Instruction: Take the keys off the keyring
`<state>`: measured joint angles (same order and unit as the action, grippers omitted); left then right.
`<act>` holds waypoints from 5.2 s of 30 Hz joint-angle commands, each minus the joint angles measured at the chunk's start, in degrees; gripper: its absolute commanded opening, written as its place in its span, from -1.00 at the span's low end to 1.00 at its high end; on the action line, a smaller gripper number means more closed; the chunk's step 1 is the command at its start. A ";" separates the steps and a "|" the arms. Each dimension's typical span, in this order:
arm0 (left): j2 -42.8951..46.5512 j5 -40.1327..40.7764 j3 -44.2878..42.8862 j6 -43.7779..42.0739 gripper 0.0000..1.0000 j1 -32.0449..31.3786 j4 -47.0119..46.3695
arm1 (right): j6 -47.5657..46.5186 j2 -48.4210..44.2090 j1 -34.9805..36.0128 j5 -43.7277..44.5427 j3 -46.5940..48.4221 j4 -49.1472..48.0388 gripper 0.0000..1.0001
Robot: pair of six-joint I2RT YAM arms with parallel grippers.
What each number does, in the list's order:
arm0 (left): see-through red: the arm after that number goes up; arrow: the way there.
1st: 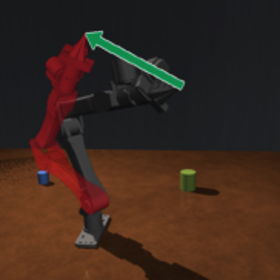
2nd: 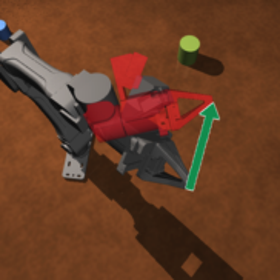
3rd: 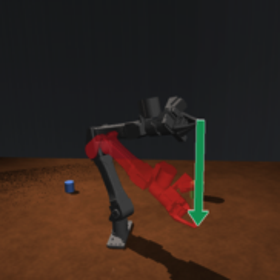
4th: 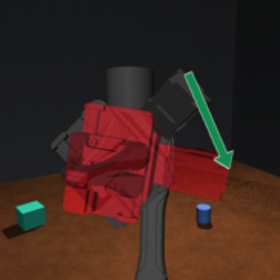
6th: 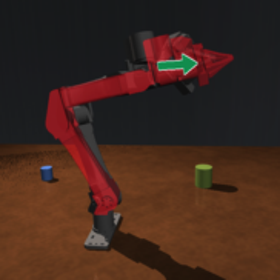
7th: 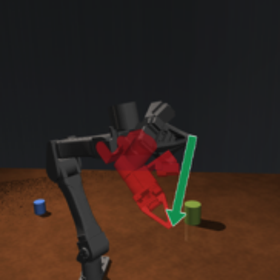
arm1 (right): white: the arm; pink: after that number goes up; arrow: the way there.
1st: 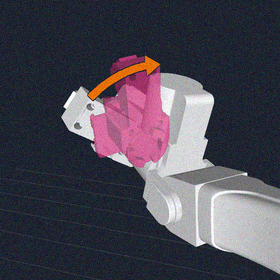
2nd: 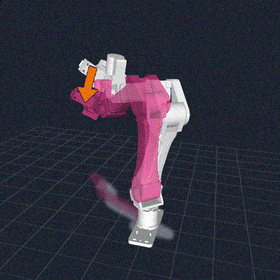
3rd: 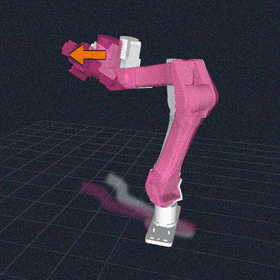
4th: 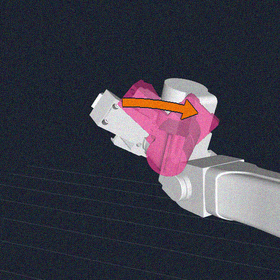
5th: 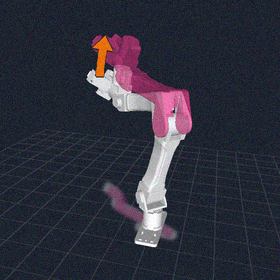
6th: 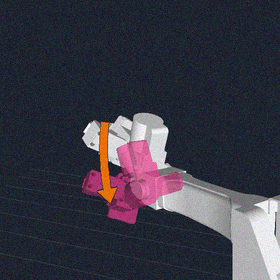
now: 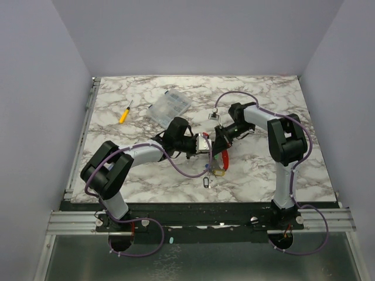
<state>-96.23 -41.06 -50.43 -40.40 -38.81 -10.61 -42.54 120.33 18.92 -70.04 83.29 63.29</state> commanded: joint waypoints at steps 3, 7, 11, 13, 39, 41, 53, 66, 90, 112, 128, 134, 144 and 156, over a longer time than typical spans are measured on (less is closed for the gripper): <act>-0.01 2.44 2.19 3.43 -1.00 0.34 -4.21 | -2.44 -2.56 -2.41 -1.80 0.35 3.24 -0.99; 0.67 0.60 4.82 12.66 -1.00 3.13 -13.31 | -0.67 -2.71 -4.22 0.57 -1.45 1.12 -0.99; 0.53 -1.31 6.98 19.95 -1.00 4.38 -21.32 | 3.58 -1.87 -4.27 2.65 -3.67 -4.47 -0.99; 0.42 -1.64 7.80 21.30 -1.00 4.44 -23.37 | 5.58 -0.94 -4.24 3.53 -4.23 -6.66 -0.99; -4.55 4.46 0.18 6.18 -0.01 -2.82 -10.50 | 3.28 -2.37 -2.90 0.06 -2.85 -4.11 -0.99; -5.29 5.35 -0.33 6.21 -0.10 -3.20 -10.55 | 2.57 -2.56 -2.75 -0.34 -2.71 -3.45 -0.99; -5.24 7.51 1.08 4.81 -0.53 -3.22 -8.79 | 0.27 -3.84 -2.83 -0.67 -1.76 0.21 -0.99; -5.20 6.30 1.05 3.64 -0.11 -3.26 -7.47 | 0.14 -3.75 -2.83 -0.61 -0.72 0.96 -0.99; -2.38 2.49 1.38 8.92 -0.40 -3.24 -9.90 | 0.18 -3.14 -2.84 -0.72 -1.28 0.61 -0.99; -0.46 -0.34 7.48 22.74 -1.00 1.34 -24.83 | 4.01 -3.12 -7.53 4.59 -4.00 -3.30 -0.99; -5.22 1.78 7.07 34.88 -1.00 3.71 -32.46 | 9.53 -3.29 -7.19 6.33 -3.75 -9.08 -0.99; -8.73 4.97 2.91 37.90 -1.00 3.87 -32.58 | 10.05 -8.84 -7.60 6.23 -4.88 -9.24 -0.99; -17.93 10.29 -6.68 45.39 -1.00 3.21 -31.71 | 11.28 -15.73 -10.04 6.03 -5.42 -9.42 -0.98; -13.43 7.53 -12.52 45.57 0.93 7.08 -15.54 | 14.12 -21.29 -9.45 4.91 -11.04 -16.45 -0.99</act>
<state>-115.35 -31.73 -60.77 4.23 -34.70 -33.98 -30.61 101.23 8.93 -63.70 74.30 51.68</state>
